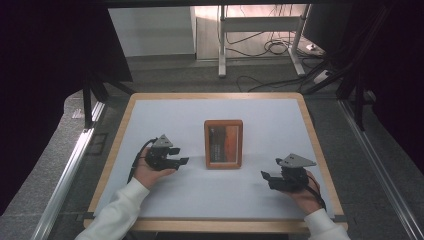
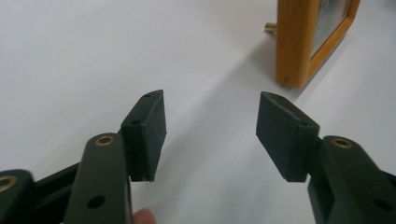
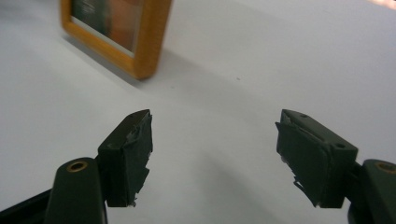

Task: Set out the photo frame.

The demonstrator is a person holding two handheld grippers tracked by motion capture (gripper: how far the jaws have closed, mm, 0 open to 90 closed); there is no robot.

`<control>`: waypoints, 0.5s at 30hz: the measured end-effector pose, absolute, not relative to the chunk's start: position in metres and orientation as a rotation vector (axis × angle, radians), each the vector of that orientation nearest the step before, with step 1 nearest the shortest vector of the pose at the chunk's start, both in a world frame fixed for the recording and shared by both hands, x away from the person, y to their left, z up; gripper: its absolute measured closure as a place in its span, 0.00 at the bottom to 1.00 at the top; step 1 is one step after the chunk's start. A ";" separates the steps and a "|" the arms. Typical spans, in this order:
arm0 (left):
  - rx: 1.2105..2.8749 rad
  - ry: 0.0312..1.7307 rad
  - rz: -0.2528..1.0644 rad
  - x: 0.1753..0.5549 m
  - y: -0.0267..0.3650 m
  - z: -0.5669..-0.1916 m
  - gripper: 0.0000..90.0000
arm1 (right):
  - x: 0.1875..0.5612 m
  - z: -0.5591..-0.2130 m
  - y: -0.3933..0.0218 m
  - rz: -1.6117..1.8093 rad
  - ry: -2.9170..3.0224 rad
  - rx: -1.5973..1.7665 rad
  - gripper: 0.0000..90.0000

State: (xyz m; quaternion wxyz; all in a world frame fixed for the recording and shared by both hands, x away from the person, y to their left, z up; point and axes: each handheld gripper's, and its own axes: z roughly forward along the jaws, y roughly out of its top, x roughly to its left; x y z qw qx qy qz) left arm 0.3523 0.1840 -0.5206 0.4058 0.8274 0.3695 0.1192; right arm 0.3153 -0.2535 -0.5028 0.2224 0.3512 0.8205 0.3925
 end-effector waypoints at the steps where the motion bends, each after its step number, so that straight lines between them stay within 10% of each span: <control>1: 2.088 0.943 0.317 0.350 0.189 -0.522 0.46 | 0.317 -0.504 -0.255 1.073 2.260 0.980 0.30; 15: 2.050 1.019 0.315 0.342 0.207 -0.529 0.38 | 0.339 -0.515 -0.274 1.060 2.199 1.072 0.30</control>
